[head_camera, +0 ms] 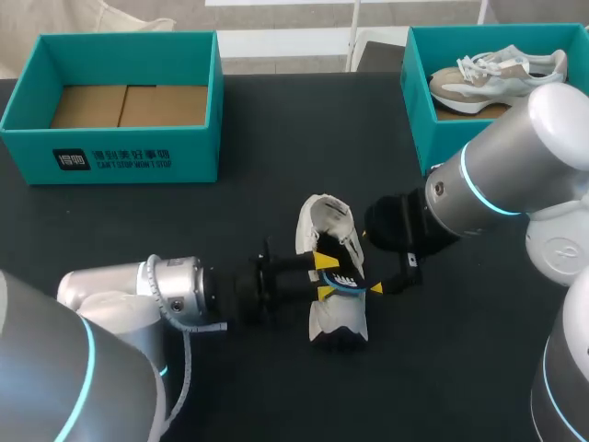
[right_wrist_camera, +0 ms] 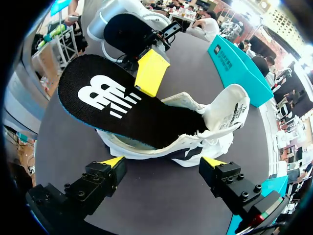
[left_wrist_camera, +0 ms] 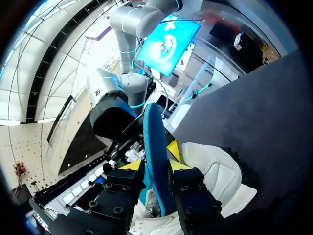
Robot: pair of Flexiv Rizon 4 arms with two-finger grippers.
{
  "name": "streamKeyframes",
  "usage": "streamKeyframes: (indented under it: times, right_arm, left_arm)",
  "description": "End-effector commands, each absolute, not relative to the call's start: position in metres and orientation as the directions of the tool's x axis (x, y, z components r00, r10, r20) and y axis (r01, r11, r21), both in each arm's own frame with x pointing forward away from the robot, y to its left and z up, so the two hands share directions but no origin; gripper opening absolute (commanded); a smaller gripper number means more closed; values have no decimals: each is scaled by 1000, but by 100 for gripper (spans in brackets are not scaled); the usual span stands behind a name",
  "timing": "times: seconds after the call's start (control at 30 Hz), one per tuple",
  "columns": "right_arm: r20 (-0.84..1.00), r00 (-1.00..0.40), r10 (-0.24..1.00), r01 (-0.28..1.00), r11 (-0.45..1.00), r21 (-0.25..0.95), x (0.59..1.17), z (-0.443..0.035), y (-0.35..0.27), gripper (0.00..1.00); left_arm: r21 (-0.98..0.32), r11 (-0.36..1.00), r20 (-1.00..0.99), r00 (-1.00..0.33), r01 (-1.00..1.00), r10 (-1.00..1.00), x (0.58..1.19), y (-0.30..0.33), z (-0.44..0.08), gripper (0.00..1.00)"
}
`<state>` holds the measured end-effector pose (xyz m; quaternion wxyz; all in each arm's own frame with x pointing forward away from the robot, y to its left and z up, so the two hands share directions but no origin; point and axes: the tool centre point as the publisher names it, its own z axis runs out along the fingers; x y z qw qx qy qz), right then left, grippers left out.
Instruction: Take the shoe out of the shoebox, open the shoe tongue, remove and reinsert the insole, then place the shoe into the shoebox
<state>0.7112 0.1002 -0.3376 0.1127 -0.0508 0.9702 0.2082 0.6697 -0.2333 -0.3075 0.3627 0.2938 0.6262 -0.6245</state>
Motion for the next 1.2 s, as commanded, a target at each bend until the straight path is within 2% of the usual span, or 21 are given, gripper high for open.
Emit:
streamKeyframes:
  times: [0.03, 0.6, 0.87, 0.9, 0.93, 1.03, 1.2]
  right_arm:
    - [-242, -969, -51, -145, 908, 392, 710, -339, 101, 100]
    - [-242, -969, -51, -145, 908, 392, 710, -339, 101, 100]
    - [-242, -969, -51, -145, 908, 392, 710, -339, 101, 100]
    - [-242, -969, -51, -145, 908, 392, 710, -339, 101, 100]
    - [-242, -969, -51, -145, 908, 392, 710, -339, 101, 100]
    - [-242, -969, -51, -145, 908, 392, 710, -339, 101, 100]
    - [-242, -969, -51, -145, 908, 392, 710, -339, 101, 100]
  left_arm:
    - [-565, 50, -824, -562, 823, -71, 661, -234, -307, 0]
    - [-539, 127, -840, -542, 833, -7, 696, -232, -329, 0]
    - [-559, 85, -828, -561, 825, -4, 683, -234, -322, 0]
    - [-558, 85, -829, -560, 825, -4, 679, -234, -321, 7]
    - [-556, 82, -830, -557, 827, 0, 677, -234, -319, 20]
    - [-558, 90, -828, -561, 825, 7, 674, -232, -318, 30]
    - [-561, 128, -824, -566, 818, 6, 670, -229, -316, 27]
